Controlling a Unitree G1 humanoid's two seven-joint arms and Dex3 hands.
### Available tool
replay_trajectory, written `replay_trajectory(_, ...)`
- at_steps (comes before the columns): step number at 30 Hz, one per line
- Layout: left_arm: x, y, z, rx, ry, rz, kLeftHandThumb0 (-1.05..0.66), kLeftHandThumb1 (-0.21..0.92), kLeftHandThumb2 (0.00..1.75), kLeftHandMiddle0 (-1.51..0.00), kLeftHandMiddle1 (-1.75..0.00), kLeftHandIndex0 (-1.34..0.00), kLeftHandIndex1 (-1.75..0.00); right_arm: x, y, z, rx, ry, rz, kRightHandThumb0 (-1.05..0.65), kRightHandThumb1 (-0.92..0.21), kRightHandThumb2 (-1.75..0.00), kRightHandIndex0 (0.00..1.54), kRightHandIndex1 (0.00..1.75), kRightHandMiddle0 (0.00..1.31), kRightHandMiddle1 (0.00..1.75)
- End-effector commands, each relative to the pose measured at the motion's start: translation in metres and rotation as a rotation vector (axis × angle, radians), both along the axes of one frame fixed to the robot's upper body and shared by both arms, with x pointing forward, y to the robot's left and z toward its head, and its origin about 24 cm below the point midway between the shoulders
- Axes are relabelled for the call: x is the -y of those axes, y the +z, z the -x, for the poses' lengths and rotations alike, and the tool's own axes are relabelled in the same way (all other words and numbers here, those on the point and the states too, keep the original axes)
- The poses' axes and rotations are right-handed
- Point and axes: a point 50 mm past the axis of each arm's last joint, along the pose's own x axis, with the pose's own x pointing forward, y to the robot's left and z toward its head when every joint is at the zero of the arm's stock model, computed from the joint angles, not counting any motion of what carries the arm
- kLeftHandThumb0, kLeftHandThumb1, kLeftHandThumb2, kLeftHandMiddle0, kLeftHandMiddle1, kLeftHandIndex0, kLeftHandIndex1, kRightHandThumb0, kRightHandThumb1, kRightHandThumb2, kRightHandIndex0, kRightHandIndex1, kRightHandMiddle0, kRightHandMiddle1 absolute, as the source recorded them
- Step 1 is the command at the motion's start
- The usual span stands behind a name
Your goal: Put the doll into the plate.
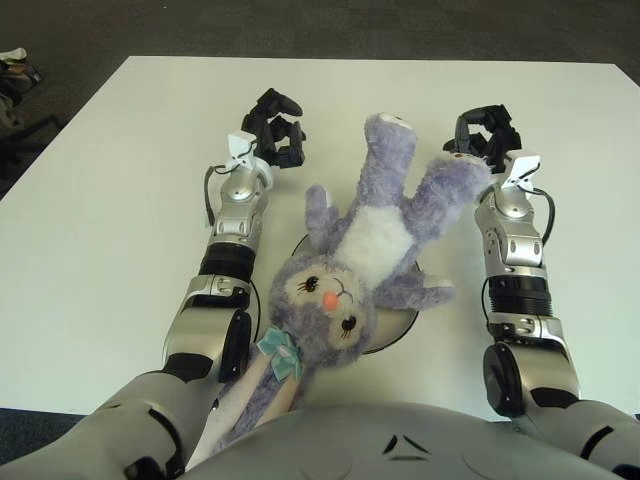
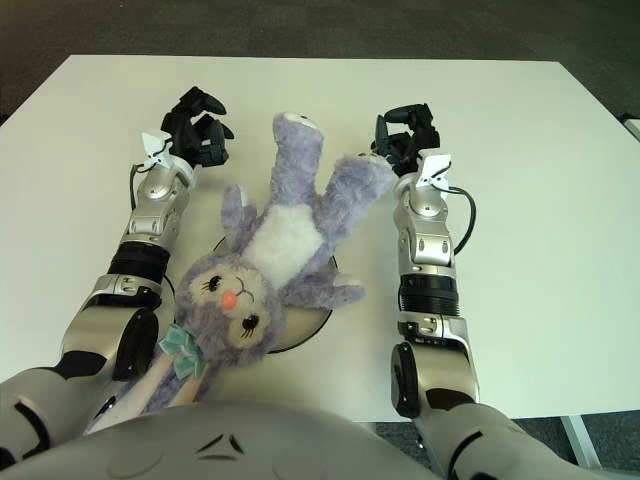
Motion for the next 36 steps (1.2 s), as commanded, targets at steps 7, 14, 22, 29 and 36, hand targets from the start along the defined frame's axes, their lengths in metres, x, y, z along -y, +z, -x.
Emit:
replay_trajectory(7,-0.003,-0.014,0.006,-0.033,0.062,0.021,-0.01,0.26,1.39,-0.54,-1.75,-0.53,-1.74,0.003,-0.006,0.004,-0.023,-0.009,-0.02,-0.01,-0.77,-0.7,0.38,1.57,0.13,1.74)
replay_trajectory(14,-0.004,-0.017,0.008,-0.042,0.073,0.028,-0.01,0.25,1.39,-0.55,-1.75,-0.53,-1.74,0.004,-0.009,0.005,-0.028,-0.003,-0.022,-0.01,-0.78,-0.7,0.38,1.58,0.13,1.73)
replay_trajectory(22,-0.006,-0.022,0.009,-0.067,0.098,0.032,-0.01,0.25,1.39,-0.55,-1.75,-0.53,-1.74,0.004,-0.011,0.006,-0.023,0.007,-0.025,-0.01,-0.78,-0.68,0.37,1.56,0.15,1.73)
replay_trajectory(29,-0.008,-0.026,0.009,-0.085,0.115,0.088,-0.01,0.26,1.38,-0.54,-1.75,-0.53,-1.74,0.006,-0.014,0.007,-0.027,0.008,-0.021,-0.01,-0.76,-0.7,0.37,1.55,0.17,1.74)
replay_trajectory(36,-0.008,-0.029,0.01,-0.096,0.127,0.117,-0.01,0.27,1.38,-0.53,-1.75,-0.52,-1.74,0.006,-0.015,0.006,-0.037,0.004,-0.017,-0.01,-0.77,-0.69,0.37,1.58,0.16,1.71)
